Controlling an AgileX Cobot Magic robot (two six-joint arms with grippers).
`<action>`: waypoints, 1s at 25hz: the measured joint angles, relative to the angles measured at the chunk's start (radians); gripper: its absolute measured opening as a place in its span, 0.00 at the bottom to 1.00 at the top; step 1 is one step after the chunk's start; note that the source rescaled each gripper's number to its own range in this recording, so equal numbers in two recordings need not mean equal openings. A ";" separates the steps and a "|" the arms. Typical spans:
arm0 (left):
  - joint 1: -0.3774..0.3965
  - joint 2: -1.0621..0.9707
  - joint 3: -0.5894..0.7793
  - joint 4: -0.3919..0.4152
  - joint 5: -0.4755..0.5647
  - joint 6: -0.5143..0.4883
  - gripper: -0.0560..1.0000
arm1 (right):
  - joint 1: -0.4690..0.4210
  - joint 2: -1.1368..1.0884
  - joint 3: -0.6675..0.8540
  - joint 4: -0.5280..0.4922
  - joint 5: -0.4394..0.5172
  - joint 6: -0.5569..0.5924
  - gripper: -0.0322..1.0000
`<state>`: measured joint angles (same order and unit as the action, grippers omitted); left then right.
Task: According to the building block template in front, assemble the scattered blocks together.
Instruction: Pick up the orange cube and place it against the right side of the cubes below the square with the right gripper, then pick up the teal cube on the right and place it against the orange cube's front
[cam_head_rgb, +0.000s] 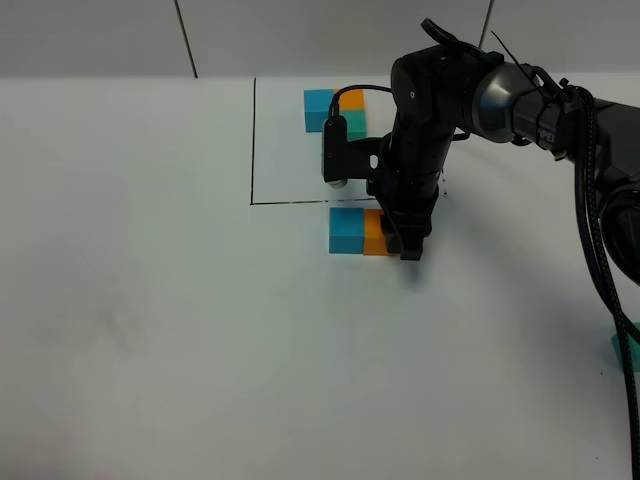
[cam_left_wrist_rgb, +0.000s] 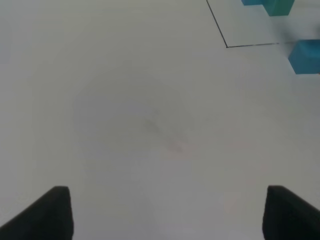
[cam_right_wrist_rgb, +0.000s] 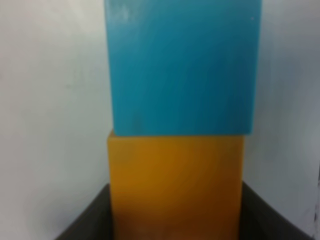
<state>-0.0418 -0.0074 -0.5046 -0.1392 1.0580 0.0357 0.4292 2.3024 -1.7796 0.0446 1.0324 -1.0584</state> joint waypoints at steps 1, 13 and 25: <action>0.000 0.000 0.000 0.000 0.000 0.000 0.70 | 0.000 0.000 0.000 0.000 0.000 -0.002 0.25; 0.000 0.000 0.000 0.000 0.000 0.000 0.70 | 0.000 -0.003 0.000 -0.009 -0.023 0.033 0.66; 0.000 0.000 0.000 0.000 0.000 0.000 0.70 | -0.190 -0.260 0.173 0.007 0.035 0.603 1.00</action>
<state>-0.0418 -0.0074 -0.5046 -0.1392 1.0580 0.0357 0.2392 2.0420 -1.6067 0.0518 1.0675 -0.4554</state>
